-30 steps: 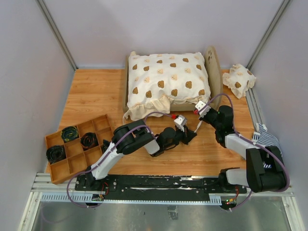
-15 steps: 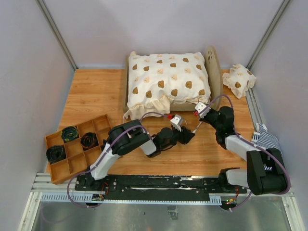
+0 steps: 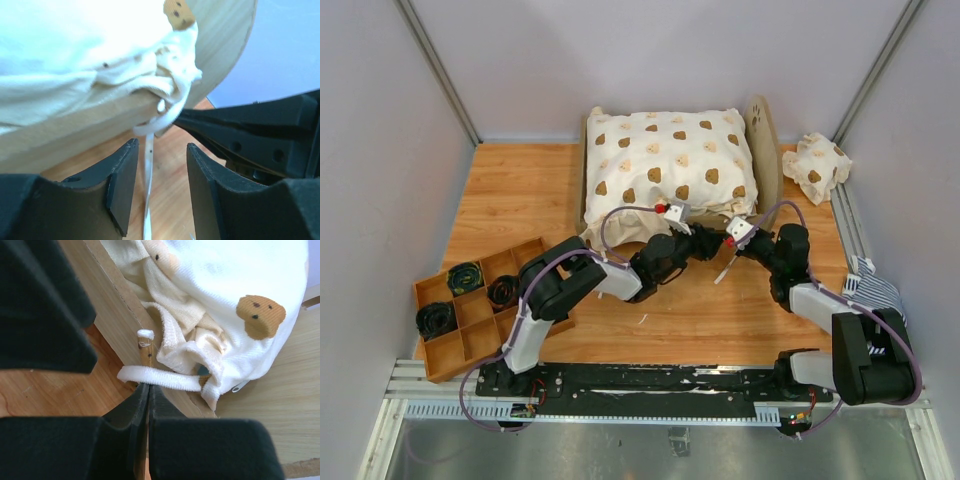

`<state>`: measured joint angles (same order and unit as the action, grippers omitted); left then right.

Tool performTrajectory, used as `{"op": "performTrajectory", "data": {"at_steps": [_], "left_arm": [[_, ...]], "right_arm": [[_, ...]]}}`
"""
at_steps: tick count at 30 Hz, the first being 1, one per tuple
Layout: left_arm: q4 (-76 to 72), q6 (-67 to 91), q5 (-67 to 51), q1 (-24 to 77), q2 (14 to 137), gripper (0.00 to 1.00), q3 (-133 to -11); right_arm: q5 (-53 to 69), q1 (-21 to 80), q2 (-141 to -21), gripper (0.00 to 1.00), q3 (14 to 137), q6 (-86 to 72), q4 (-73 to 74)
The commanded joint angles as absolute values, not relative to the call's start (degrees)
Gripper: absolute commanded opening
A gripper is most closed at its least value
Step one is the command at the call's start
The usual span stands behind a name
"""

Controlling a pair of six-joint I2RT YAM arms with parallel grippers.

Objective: Set up the pet bed

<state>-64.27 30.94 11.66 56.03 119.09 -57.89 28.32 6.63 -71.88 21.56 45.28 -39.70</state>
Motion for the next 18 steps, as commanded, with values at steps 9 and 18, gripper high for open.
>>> {"op": "performTrajectory", "data": {"at_steps": [9, 18], "left_arm": [[-68.4, 39.7, 7.4, 52.6, 125.6, 0.49, -66.7], [-66.4, 41.8, 7.5, 52.6, 128.8, 0.41, -70.9]], "right_arm": [[31.7, 4.6, -70.9, 0.00, 21.1, 46.0, -42.3], [32.0, 4.2, -71.0, 0.00, 21.0, 46.1, -42.4]]}}
